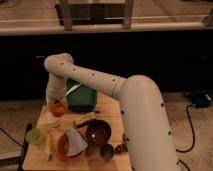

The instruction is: Place apple in paper cup

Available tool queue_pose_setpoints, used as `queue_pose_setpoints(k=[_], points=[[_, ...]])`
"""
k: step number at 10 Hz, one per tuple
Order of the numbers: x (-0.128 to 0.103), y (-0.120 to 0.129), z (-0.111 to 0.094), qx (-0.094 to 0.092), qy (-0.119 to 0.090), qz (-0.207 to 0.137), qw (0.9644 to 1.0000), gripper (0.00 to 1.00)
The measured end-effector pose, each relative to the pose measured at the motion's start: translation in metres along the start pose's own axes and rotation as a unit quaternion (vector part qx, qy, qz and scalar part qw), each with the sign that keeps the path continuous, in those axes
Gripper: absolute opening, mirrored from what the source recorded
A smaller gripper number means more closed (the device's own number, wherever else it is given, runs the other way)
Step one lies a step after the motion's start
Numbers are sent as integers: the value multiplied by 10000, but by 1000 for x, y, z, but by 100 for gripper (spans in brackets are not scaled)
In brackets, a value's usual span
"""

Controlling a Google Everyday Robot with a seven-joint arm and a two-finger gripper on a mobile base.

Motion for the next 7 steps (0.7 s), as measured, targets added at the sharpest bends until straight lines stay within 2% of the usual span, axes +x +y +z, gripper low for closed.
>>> queue_pose_setpoints(k=[2, 3, 5, 6, 7], points=[[7, -7, 2, -22, -29, -129, 9999, 2], [8, -9, 3, -18, -46, -173, 9998, 7], [11, -13, 5, -10, -93, -270, 9996, 31], [11, -14, 5, -6, -104, -289, 9995, 37], [12, -13, 6, 0, -119, -312, 9994, 48]])
